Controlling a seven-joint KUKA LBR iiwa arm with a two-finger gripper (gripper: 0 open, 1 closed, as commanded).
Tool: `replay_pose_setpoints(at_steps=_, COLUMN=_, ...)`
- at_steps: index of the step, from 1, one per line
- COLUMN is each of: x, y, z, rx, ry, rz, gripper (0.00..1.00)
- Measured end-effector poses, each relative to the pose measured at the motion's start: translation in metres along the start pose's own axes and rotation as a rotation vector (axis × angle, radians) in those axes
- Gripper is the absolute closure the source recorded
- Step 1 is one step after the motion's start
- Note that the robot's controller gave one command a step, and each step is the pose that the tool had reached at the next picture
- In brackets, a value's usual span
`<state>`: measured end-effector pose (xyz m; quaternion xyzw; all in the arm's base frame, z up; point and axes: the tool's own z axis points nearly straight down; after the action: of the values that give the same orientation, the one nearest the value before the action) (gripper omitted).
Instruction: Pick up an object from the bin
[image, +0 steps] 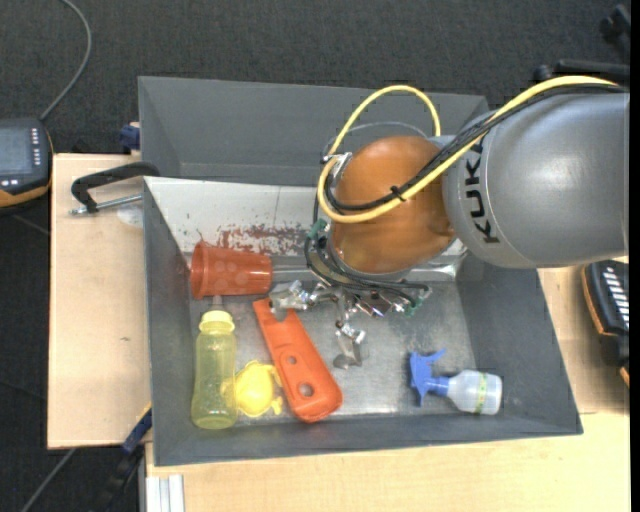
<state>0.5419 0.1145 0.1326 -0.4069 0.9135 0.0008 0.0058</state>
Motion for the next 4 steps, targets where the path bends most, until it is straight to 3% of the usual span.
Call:
replay_pose_setpoints(at_steps=1, x=-0.006, y=-0.026, z=0.004, rx=-0.001, ry=0.000, rz=0.140, gripper=0.00)
replay_pose_setpoints(at_steps=2, x=-0.017, y=-0.029, z=0.013, rx=0.003, ry=-0.003, rz=-0.121, gripper=0.00)
replay_pose_setpoints(at_steps=3, x=-0.012, y=-0.017, z=0.003, rx=0.000, ry=-0.001, rz=-0.286, gripper=0.00)
replay_pose_setpoints(at_steps=4, x=-0.029, y=-0.001, z=-0.007, rx=0.003, ry=-0.007, rz=-0.118, gripper=0.00)
